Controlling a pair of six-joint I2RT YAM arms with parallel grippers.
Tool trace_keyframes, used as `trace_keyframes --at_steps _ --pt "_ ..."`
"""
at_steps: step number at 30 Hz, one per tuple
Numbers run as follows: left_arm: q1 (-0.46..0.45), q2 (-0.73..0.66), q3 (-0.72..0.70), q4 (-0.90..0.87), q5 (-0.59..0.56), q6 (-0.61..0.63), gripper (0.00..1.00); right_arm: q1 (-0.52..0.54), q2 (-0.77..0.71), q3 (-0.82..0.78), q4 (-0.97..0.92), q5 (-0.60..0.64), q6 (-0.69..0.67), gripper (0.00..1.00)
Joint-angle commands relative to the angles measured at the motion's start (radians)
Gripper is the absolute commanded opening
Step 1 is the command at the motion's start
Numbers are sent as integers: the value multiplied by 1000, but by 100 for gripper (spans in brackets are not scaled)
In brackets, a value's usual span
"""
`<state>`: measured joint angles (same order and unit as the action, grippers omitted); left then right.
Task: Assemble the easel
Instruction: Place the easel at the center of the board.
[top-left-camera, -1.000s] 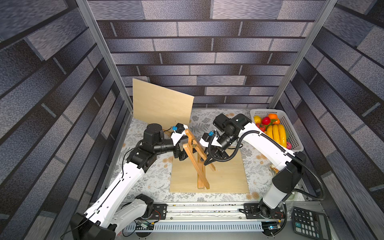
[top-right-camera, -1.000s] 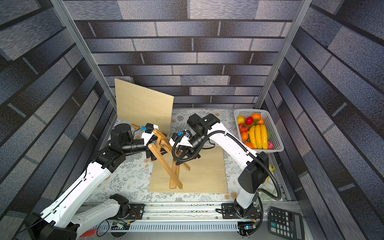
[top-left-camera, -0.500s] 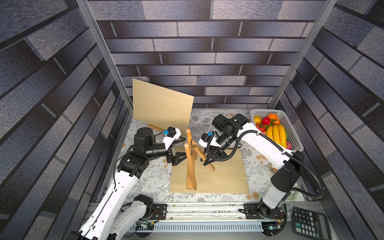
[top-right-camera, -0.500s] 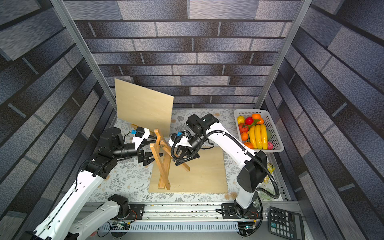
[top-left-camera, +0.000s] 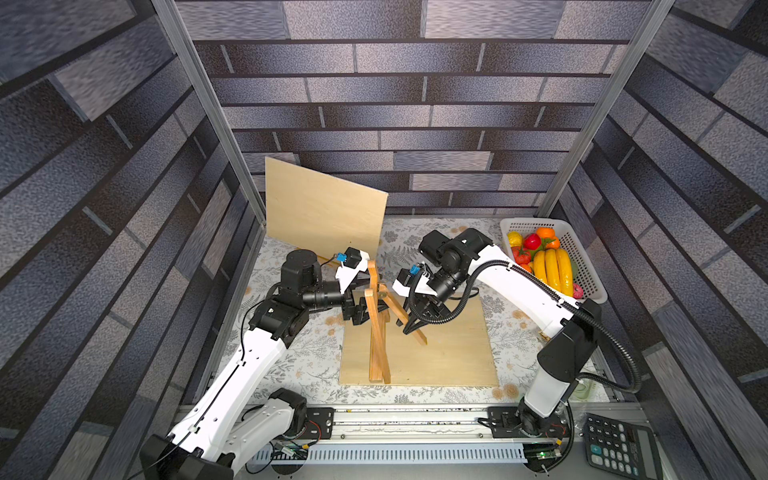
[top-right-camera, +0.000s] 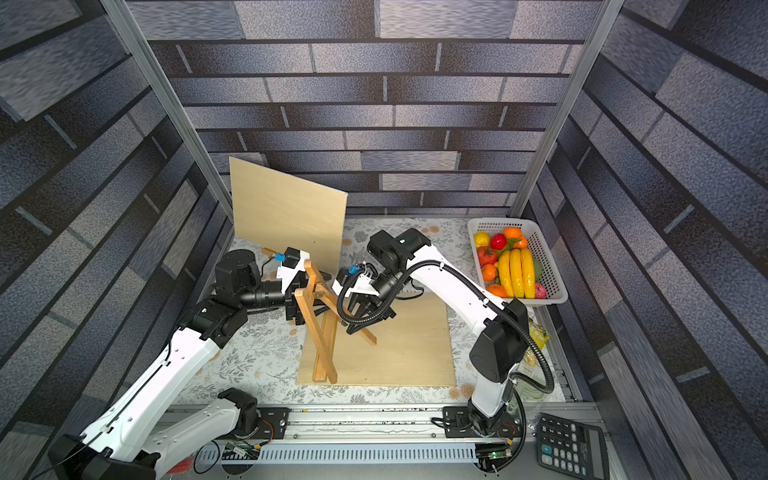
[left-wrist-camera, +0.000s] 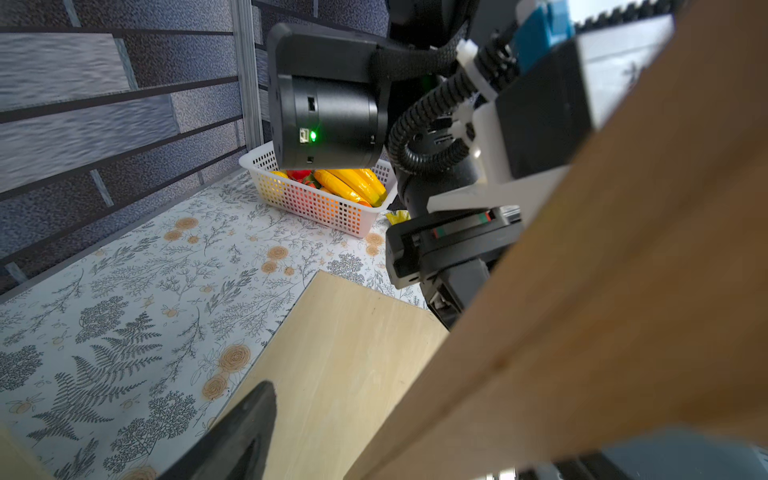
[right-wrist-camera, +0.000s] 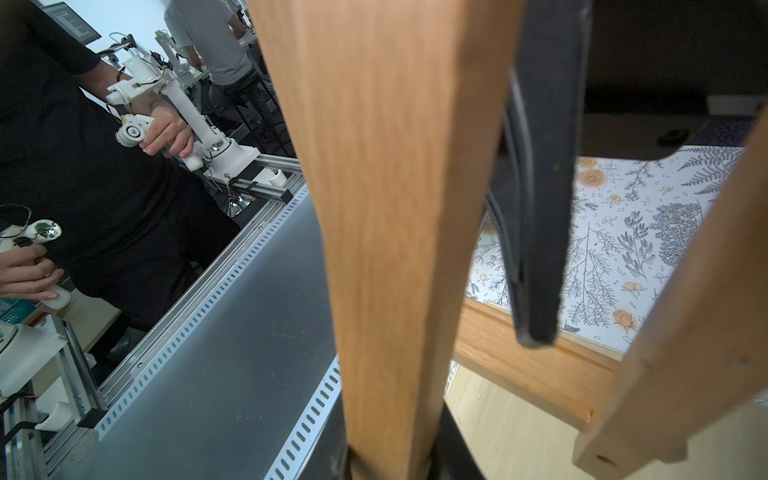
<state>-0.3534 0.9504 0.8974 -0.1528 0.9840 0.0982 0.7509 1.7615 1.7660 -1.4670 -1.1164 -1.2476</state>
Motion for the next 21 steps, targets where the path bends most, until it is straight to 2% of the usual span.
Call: trace_keyframes --at_steps 1,3,7,14,15,16,17,18,21 --pt "42 -48 -86 195 -19 -134 90 8 3 32 -30 -85 -19 0" --pt "81 -56 -123 286 -2 -197 87 9 4 39 -30 -89 -18 0" --pt "95 -38 -103 250 41 -186 75 10 13 43 -32 -96 -17 0" --pt "70 -13 -78 255 83 -188 72 18 48 61 -32 -116 -21 0" --pt "70 -8 -73 248 97 -183 66 19 52 62 -32 -116 -22 0" --pt "69 -6 -68 236 108 -175 48 21 55 64 -31 -114 -23 0" --pt "69 -4 -58 207 101 -164 13 19 57 63 -30 -112 -23 0" --pt "68 -6 -50 167 91 -146 1 19 59 62 -29 -109 -22 0" --pt "75 -23 -50 141 80 -130 4 19 64 58 -26 -103 -22 0"
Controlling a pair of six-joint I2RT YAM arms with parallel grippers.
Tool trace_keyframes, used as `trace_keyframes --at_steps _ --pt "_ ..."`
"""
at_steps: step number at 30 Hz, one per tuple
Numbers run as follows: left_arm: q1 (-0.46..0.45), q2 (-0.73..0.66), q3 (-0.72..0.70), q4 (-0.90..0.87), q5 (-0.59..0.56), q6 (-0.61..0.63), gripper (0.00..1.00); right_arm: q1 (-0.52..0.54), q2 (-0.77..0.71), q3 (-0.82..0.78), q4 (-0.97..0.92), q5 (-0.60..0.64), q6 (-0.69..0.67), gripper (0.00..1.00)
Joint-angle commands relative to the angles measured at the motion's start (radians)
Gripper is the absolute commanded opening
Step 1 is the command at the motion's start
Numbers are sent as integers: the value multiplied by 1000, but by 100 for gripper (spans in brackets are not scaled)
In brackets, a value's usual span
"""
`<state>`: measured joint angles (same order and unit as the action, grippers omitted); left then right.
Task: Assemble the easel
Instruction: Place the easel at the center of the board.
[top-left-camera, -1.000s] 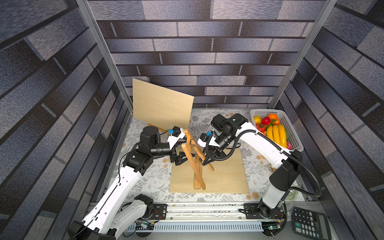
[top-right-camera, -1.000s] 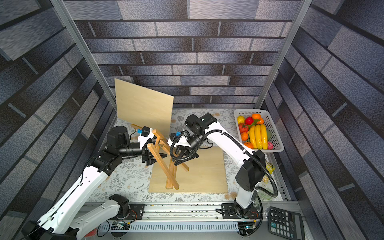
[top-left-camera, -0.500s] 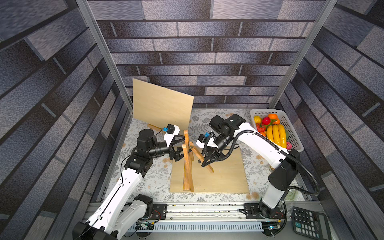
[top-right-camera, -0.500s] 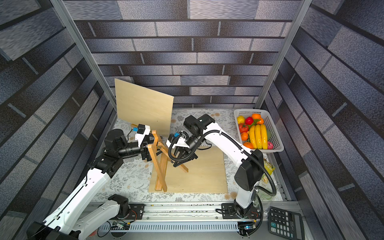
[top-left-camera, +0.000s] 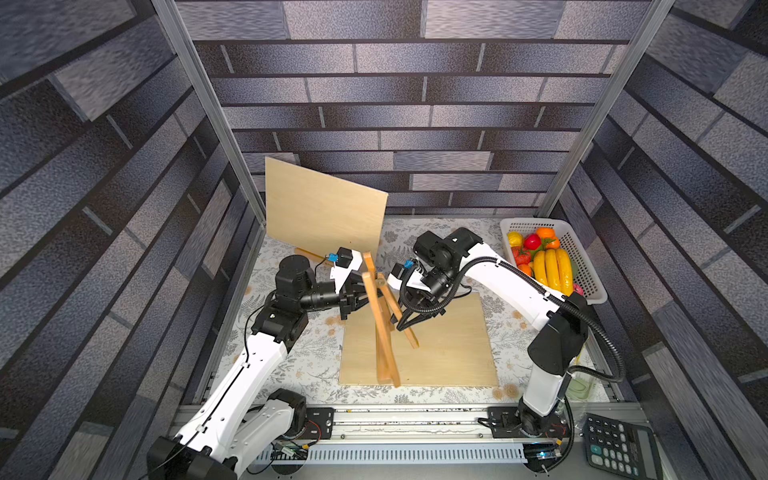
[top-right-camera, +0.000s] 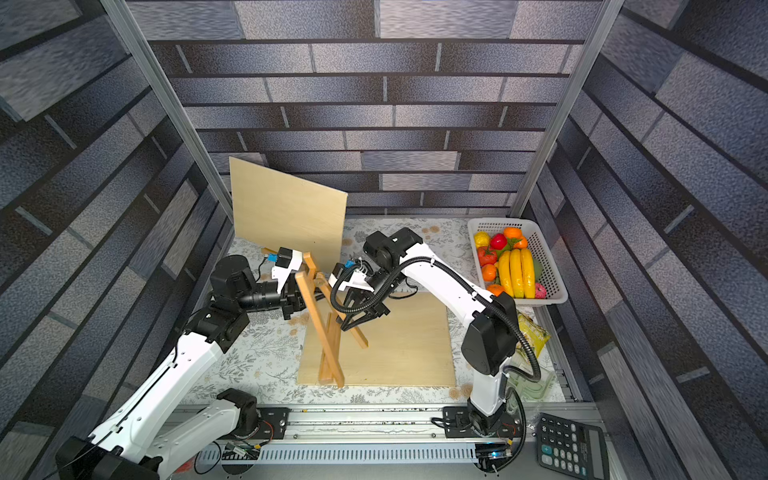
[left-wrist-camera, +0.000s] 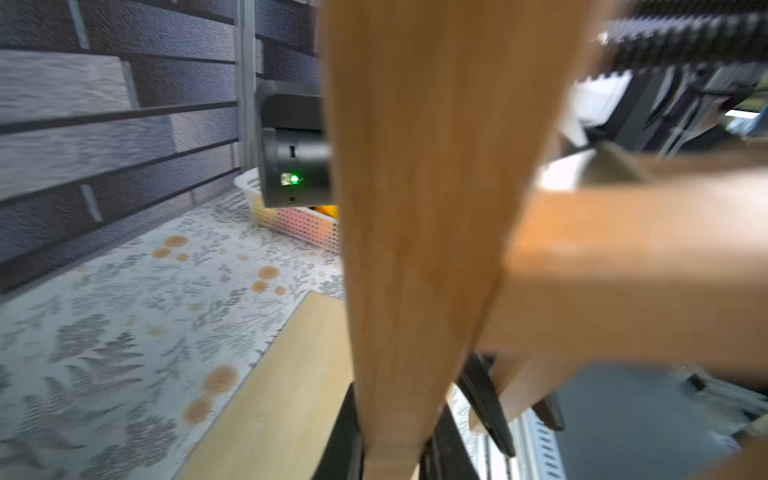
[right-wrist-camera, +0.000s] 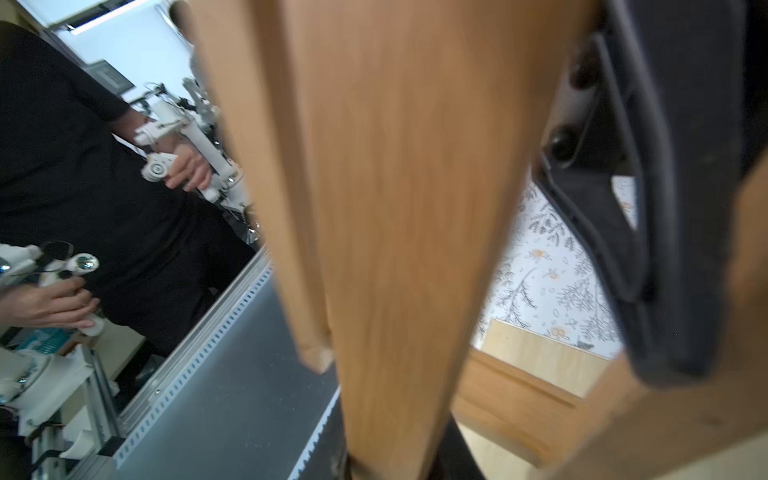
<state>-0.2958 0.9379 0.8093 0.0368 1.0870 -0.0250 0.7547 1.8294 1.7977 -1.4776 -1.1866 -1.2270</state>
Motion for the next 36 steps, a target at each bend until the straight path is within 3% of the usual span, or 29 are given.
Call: trace_keyframes --at_steps 1,2,4,6,9,10,11,15,17,18,21,28,31,36 --pt "22 -14 37 -53 -22 -7 4 15 -1 25 -15 -31 -42 0" --pt "27 -19 36 -61 -22 -6 4 14 2 22 -8 -28 -36 0" --pt "36 -26 37 -84 -30 -8 2 15 7 19 -5 -19 -27 22" --pt "45 -35 40 -120 -50 -7 0 15 -7 -13 67 1 44 100" --pt "61 -51 62 -249 -103 20 0 7 -66 -113 289 77 270 100" --pt "70 -59 73 -304 -130 37 0 0 -96 -160 423 132 407 100" --pt "80 -68 83 -362 -157 61 0 -14 -133 -225 569 222 584 100" --pt "128 -103 128 -599 -393 120 0 -90 -277 -420 930 540 934 100" --pt "164 -115 145 -711 -508 129 0 -123 -346 -498 1069 758 1115 100" --pt "172 -117 151 -749 -550 144 0 -134 -361 -509 1090 787 1162 100" --pt "184 -103 167 -878 -705 150 0 -141 -385 -500 1124 745 1206 100" --pt "217 -47 255 -1079 -916 112 0 -89 -277 -339 1071 683 1320 100" --pt "286 -53 255 -1081 -1025 63 0 -52 -234 -333 1121 661 1364 100" --pt "296 19 284 -1067 -1148 66 0 -22 -171 -331 1223 619 1434 100"
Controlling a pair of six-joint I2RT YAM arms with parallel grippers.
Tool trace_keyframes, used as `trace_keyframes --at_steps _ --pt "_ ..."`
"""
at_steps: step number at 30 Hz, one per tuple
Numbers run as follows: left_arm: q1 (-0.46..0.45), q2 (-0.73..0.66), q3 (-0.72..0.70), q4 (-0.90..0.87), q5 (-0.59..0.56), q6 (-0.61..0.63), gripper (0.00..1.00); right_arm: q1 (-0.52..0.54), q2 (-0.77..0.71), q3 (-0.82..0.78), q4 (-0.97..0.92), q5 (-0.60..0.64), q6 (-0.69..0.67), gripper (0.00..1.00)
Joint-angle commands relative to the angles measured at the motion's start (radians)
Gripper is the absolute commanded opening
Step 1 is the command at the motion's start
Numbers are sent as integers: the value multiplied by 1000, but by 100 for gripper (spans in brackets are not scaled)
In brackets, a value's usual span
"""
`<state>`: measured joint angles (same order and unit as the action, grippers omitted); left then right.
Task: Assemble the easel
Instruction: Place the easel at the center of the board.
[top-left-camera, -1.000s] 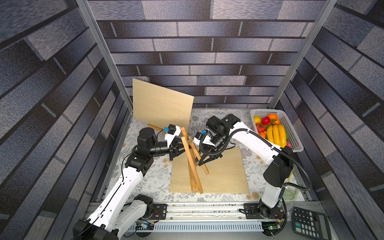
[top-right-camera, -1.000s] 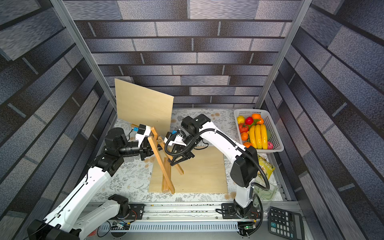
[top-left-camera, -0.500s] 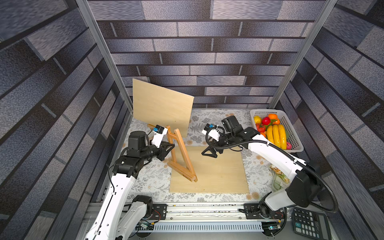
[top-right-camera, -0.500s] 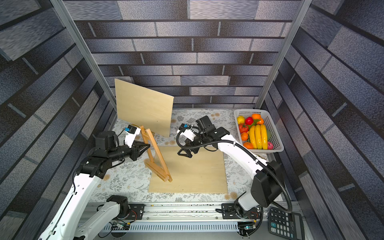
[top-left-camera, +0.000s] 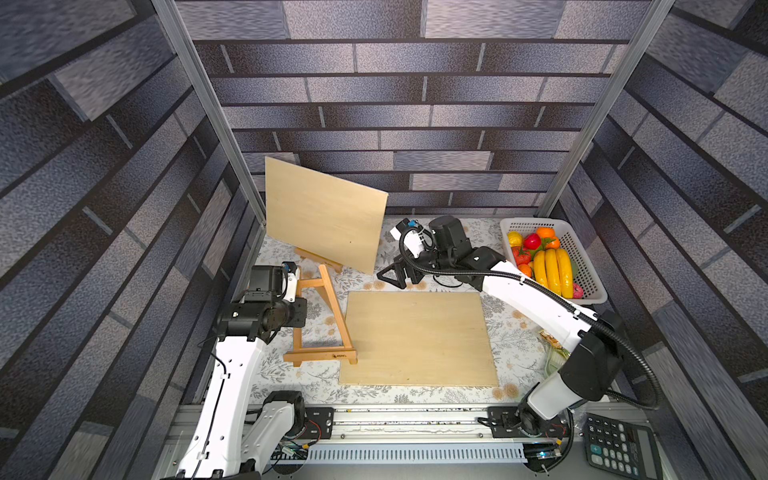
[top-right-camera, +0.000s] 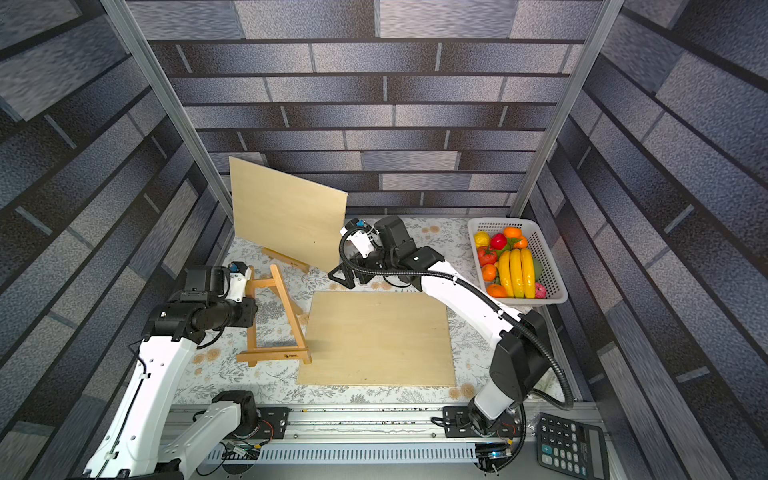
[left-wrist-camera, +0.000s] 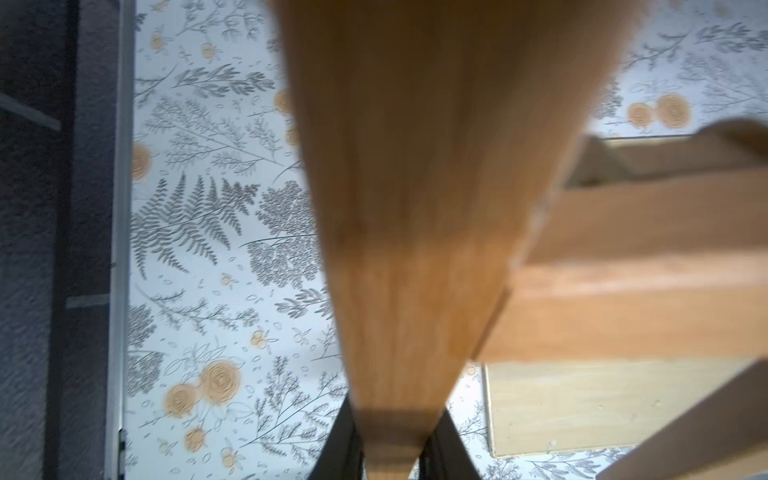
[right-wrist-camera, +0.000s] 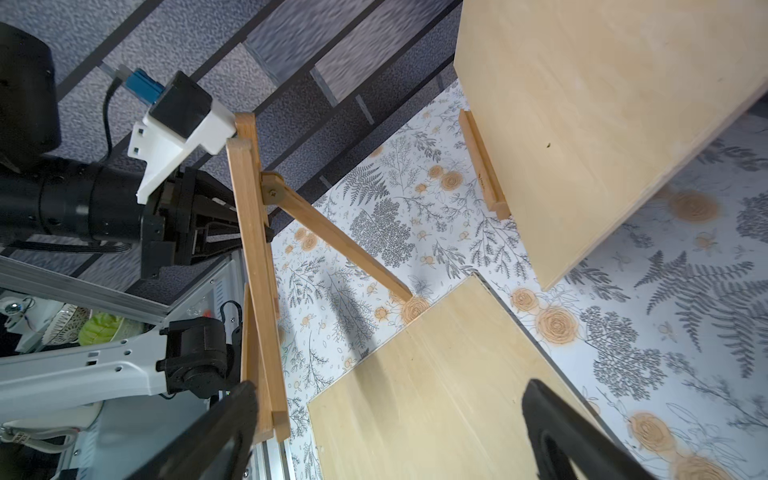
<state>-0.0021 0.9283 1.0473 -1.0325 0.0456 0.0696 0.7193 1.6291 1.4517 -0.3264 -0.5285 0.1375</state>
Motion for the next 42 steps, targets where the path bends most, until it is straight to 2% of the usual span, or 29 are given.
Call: trace_keyframes --at_steps 1,7,11,15,20,26,34,42 --pt "6 45 56 9 -139 -27 0 18 44 27 75 -43 75 100" --pt "21 139 125 46 -216 -23 0 37 135 85 89 -88 96 100" --pt "70 182 149 159 -243 -33 0 38 168 96 113 -117 111 100" --pt "117 227 134 342 -205 -68 0 39 188 111 109 -143 86 100" --pt "188 263 7 619 -68 -133 0 37 202 125 68 -167 48 100" --pt "152 184 -200 734 -60 -149 0 36 181 128 -11 -159 -31 100" --pt "149 72 -310 671 -39 -103 0 34 179 128 -57 -160 -70 100" --pt "188 18 -303 575 -63 53 0 35 187 104 14 -167 -4 100"
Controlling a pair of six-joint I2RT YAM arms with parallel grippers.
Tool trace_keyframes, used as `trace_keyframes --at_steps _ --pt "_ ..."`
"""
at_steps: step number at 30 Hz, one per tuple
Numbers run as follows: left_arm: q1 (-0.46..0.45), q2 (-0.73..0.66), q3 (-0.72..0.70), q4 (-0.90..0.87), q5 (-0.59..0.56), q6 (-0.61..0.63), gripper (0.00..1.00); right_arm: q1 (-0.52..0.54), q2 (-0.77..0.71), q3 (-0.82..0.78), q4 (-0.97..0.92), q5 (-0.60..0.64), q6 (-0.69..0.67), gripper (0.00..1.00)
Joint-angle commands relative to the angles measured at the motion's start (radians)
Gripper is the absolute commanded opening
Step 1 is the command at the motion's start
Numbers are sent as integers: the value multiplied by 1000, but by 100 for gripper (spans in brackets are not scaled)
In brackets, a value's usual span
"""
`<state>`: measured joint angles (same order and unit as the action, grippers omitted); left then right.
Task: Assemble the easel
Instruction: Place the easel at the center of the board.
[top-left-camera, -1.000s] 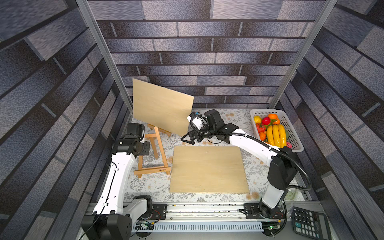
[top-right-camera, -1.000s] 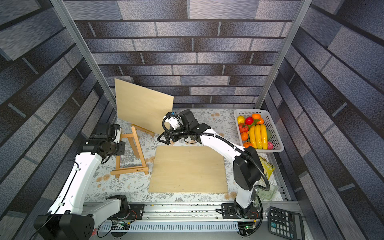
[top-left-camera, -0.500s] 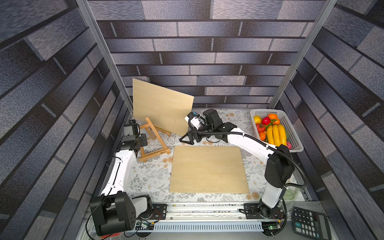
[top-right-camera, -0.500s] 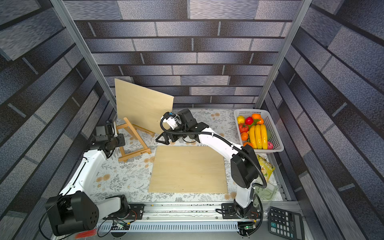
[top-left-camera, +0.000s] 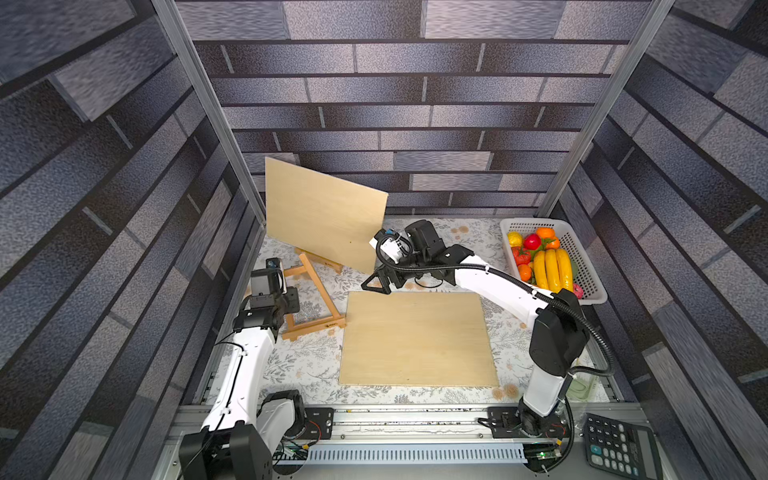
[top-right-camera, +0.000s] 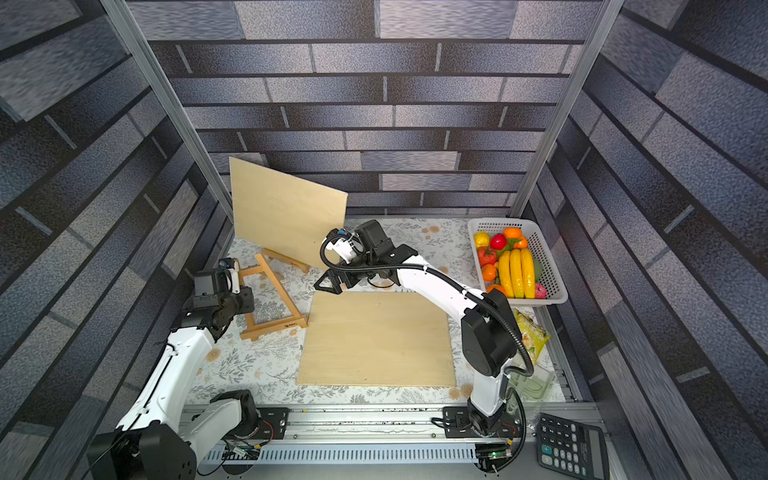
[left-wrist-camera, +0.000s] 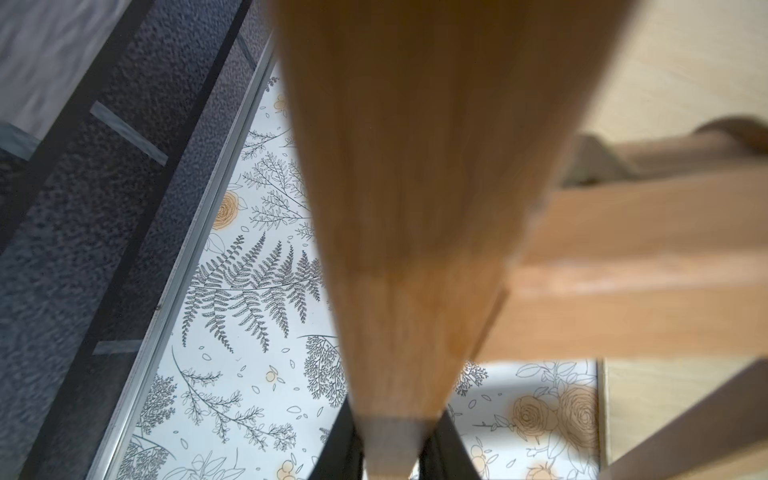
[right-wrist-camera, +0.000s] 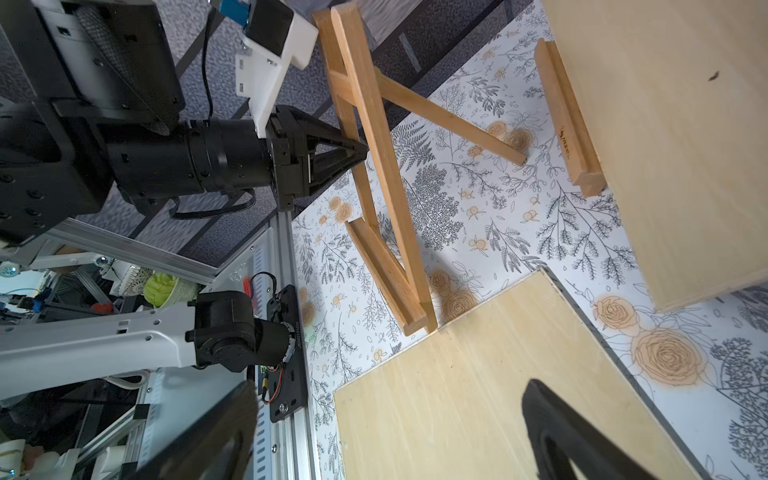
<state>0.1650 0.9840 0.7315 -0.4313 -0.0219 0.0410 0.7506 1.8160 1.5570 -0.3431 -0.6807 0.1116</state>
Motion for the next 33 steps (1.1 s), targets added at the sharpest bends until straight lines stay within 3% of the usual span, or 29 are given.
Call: trace_keyframes --at_steps 1,6,7,9,10,14,15,17,26,29,33 --pt "36 -45 11 -34 16 102 0 4 0 -4 30 -14 23 100" --pt "41 -86 -29 -50 18 164 0 3 -10 -18 30 8 20 100" --pt "41 -89 -39 -44 26 167 6 3 -12 -18 30 10 19 100" --pt "39 -93 -53 -29 41 158 35 4 -13 -18 26 16 17 100" --pt "38 -93 -60 -23 46 149 41 3 -13 -17 23 18 12 100" --pt "39 -88 -63 -15 55 136 48 2 -15 -18 12 26 5 100" --pt "40 -90 -60 -17 49 134 58 3 -16 -20 10 29 2 100" --pt "40 -98 -52 -25 43 126 99 3 -18 -23 9 32 -2 100" --pt "45 -282 -15 -183 37 20 100 0 -35 -4 7 105 -24 100" --pt "44 -345 26 -269 10 0 100 -6 -64 -6 21 206 1 100" --pt "43 -409 120 -355 -45 -50 100 -35 -127 11 -10 375 135 100"
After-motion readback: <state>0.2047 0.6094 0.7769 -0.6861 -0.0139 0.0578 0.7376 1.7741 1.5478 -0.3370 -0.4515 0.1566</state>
